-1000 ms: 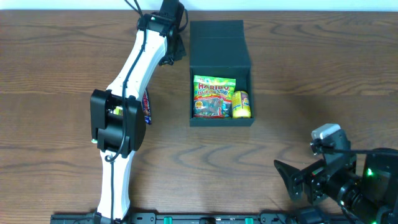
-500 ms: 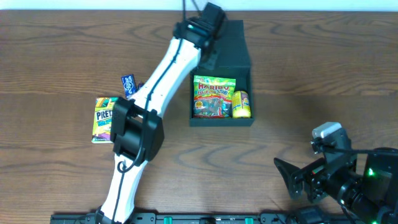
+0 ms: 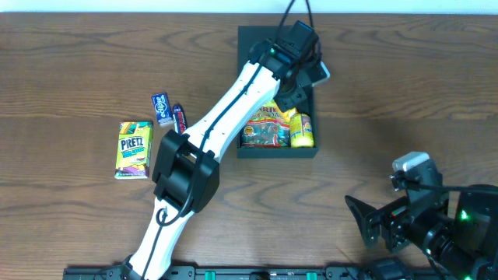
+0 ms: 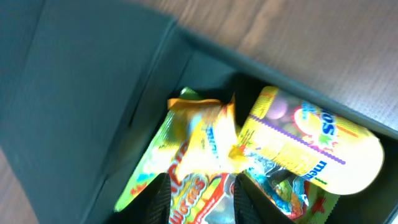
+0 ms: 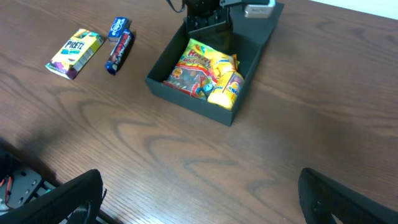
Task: Pack container
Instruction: 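Drop the yellow candy into the box with the left gripper, then move the left gripper back toward the Eclipse pack and Pretz box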
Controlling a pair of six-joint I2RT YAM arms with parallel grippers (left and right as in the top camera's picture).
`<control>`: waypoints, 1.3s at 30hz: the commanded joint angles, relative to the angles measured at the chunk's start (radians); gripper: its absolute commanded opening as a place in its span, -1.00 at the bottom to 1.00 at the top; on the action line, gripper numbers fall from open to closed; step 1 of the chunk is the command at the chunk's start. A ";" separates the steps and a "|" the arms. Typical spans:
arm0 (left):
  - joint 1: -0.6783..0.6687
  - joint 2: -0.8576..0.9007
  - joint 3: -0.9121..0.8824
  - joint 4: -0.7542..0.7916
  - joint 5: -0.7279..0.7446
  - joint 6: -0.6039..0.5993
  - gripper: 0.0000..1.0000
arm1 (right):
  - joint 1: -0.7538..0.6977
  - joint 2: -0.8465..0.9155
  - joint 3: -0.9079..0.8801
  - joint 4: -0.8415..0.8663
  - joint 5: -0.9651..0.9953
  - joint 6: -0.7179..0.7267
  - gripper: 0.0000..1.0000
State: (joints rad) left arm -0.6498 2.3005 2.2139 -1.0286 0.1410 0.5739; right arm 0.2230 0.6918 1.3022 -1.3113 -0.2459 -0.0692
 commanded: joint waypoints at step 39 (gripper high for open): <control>0.317 -0.014 0.011 -0.079 0.018 -0.510 0.15 | -0.008 0.000 0.006 -0.017 0.010 0.012 0.99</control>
State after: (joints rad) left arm -0.3813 2.3005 2.2139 -1.0817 0.1547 0.1764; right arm 0.2230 0.6918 1.3022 -1.3239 -0.2417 -0.0692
